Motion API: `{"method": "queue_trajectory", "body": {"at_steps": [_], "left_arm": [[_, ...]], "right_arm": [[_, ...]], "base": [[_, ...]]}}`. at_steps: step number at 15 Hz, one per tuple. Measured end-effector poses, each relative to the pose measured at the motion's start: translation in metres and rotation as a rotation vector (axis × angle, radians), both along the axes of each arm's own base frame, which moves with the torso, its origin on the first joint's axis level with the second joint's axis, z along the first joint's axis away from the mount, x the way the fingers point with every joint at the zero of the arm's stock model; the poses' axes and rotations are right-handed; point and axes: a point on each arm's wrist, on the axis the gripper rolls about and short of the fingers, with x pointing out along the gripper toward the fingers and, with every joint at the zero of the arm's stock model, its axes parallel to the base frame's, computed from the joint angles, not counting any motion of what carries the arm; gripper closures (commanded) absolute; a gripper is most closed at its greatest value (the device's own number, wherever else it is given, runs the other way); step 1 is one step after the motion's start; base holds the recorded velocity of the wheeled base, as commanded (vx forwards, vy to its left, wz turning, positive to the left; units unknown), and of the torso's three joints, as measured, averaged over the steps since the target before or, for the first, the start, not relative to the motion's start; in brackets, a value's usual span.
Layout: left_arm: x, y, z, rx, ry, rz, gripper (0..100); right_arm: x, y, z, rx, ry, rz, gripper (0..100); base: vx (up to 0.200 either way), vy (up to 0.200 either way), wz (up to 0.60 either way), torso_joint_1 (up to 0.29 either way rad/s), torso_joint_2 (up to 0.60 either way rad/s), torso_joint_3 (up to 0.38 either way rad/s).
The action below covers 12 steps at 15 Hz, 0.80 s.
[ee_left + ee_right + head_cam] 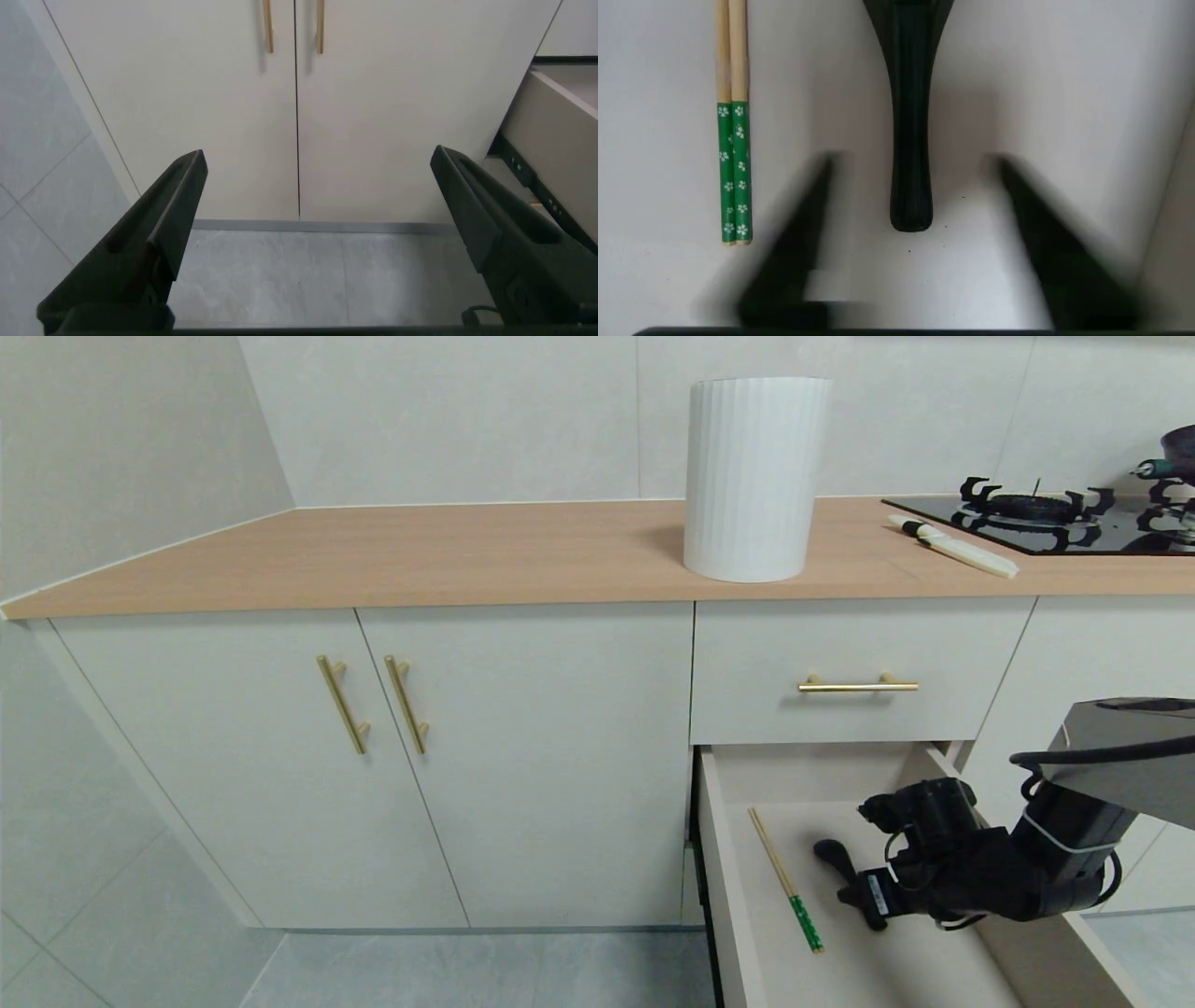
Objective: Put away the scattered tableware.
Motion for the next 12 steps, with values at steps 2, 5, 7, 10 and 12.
{"method": "queue_trajectory", "body": {"at_steps": [2,5,7,10,12], "left_arm": [[0.000,0.000,0.000,0.000,0.000,0.000,0],[0.000,0.000,0.000,0.000,0.000,0.000,0],[0.000,0.000,0.000,0.000,0.000,0.000,0],[0.000,0.000,0.000,0.000,0.000,0.000,0],[0.000,0.000,0.000,0.000,0.000,0.000,0]], "right_arm": [[-0.001,0.000,0.000,0.000,0.001,0.000,0],[-0.001,0.000,0.005,0.002,-0.008,0.000,0],[-0.005,-0.001,0.016,0.007,-0.028,-0.001,0],[-0.019,-0.003,0.053,0.032,-0.097,-0.016,0],[-0.039,-0.005,0.081,0.046,-0.141,-0.021,0]], "base": [[0.000,0.000,0.00,0.000,0.00,0.000],[0.000,0.000,0.00,0.000,0.00,0.000],[0.000,0.000,0.00,0.000,0.00,0.000],[0.000,0.000,0.00,0.000,0.00,0.000],[0.000,0.000,0.00,0.000,0.00,0.000]]}}
